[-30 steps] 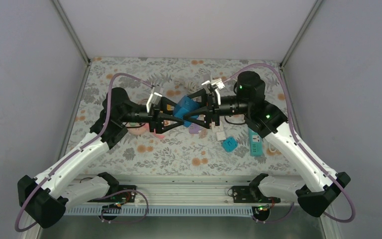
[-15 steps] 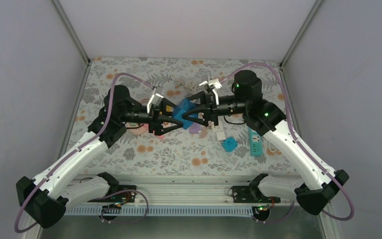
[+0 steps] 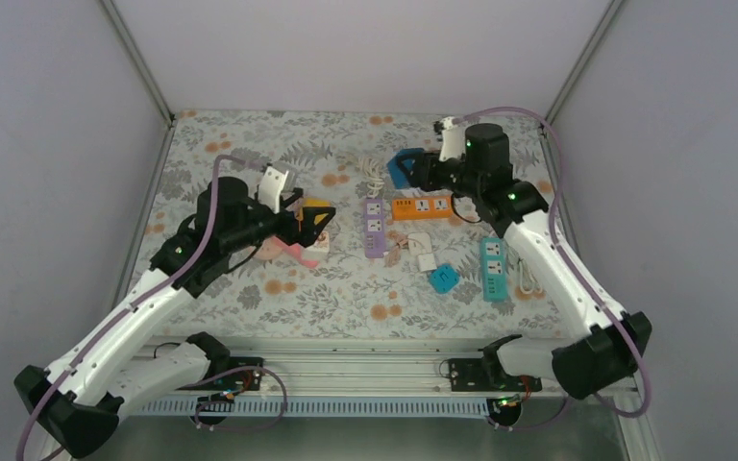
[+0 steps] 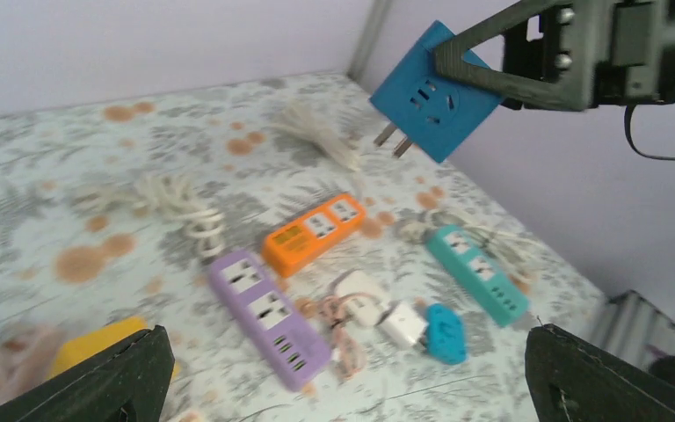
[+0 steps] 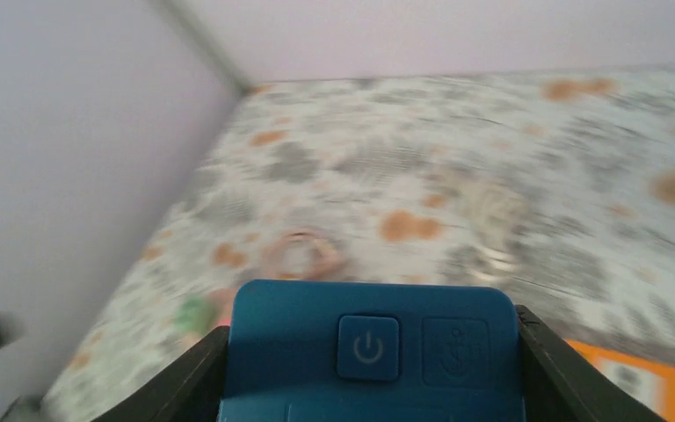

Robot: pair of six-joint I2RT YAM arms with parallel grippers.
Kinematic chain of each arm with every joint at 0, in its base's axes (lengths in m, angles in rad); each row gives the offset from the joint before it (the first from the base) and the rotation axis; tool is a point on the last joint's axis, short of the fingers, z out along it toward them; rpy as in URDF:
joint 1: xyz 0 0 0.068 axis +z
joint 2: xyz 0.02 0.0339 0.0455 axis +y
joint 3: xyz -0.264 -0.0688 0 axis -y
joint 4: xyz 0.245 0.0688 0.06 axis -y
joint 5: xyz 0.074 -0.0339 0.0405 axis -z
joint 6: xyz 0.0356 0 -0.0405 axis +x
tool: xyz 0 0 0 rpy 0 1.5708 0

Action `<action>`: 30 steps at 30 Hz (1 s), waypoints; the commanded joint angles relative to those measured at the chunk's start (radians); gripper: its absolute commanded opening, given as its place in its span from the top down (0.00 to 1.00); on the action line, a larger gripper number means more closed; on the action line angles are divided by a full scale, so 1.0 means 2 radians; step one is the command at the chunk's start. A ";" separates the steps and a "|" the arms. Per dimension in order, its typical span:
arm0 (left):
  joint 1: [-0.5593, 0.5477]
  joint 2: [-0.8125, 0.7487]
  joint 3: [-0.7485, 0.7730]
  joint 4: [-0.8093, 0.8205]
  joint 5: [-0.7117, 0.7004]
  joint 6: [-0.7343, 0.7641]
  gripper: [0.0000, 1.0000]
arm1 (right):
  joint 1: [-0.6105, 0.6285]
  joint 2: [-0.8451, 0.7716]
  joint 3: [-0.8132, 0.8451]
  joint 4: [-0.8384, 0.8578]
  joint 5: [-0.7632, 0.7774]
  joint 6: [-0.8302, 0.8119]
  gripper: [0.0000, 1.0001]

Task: Insert the plug
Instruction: Insert the plug into the socket.

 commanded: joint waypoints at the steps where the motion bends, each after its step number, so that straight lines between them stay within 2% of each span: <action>1: -0.001 -0.041 -0.022 -0.035 -0.103 -0.011 0.00 | -0.058 0.034 -0.023 -0.011 0.095 0.034 0.71; 8: 0.000 -0.082 -0.037 -0.037 -0.121 -0.005 0.00 | -0.092 0.082 -0.043 -0.009 0.156 0.028 0.68; 15: -0.001 -0.060 -0.023 -0.017 -0.078 -0.013 0.00 | -0.093 0.143 -0.043 -0.005 0.134 0.019 0.68; 22: -0.001 -0.045 -0.026 -0.014 -0.066 -0.019 0.00 | -0.092 0.195 -0.031 0.014 0.141 0.009 0.69; 30: -0.001 -0.041 -0.032 -0.011 -0.063 -0.029 0.00 | -0.092 0.224 -0.051 0.086 0.149 -0.002 0.72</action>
